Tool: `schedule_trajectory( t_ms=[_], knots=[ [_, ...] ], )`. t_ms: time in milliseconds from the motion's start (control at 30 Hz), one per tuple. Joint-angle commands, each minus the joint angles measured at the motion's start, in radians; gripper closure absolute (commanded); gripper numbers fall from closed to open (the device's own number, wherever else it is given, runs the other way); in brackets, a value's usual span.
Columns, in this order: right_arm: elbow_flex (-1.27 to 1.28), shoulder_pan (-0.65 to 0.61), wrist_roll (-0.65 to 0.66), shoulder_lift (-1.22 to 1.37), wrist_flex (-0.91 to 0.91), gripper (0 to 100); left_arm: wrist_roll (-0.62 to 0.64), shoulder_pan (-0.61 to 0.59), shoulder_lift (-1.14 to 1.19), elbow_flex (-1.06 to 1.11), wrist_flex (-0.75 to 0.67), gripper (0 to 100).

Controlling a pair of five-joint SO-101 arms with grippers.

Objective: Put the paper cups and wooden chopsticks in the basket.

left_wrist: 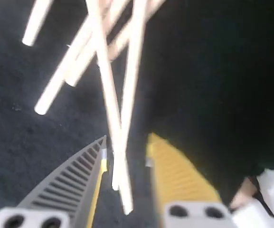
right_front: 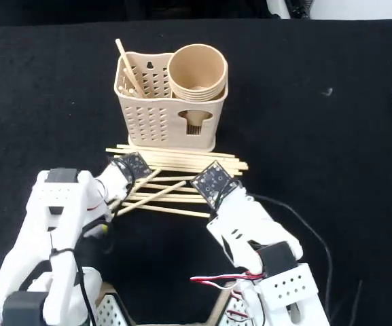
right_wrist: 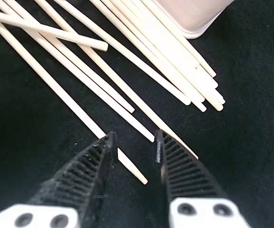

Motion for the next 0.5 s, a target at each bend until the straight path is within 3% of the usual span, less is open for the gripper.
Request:
schedule_trajectory(
  t_ms=[0, 300, 467],
  knots=[
    [-0.002, 0.015, -0.002, -0.015, -0.020, 85.8, 0.026, 0.004, 0.058, -0.021, -0.040, 77],
    [-0.002, 0.015, -0.002, -0.015, -0.020, 85.8, 0.029, -0.035, 0.164, -0.042, -0.195, 77],
    [-0.002, 0.015, -0.002, -0.015, -0.020, 85.8, 0.028, -0.065, 0.170, -0.084, -0.135, 77]
  ],
)
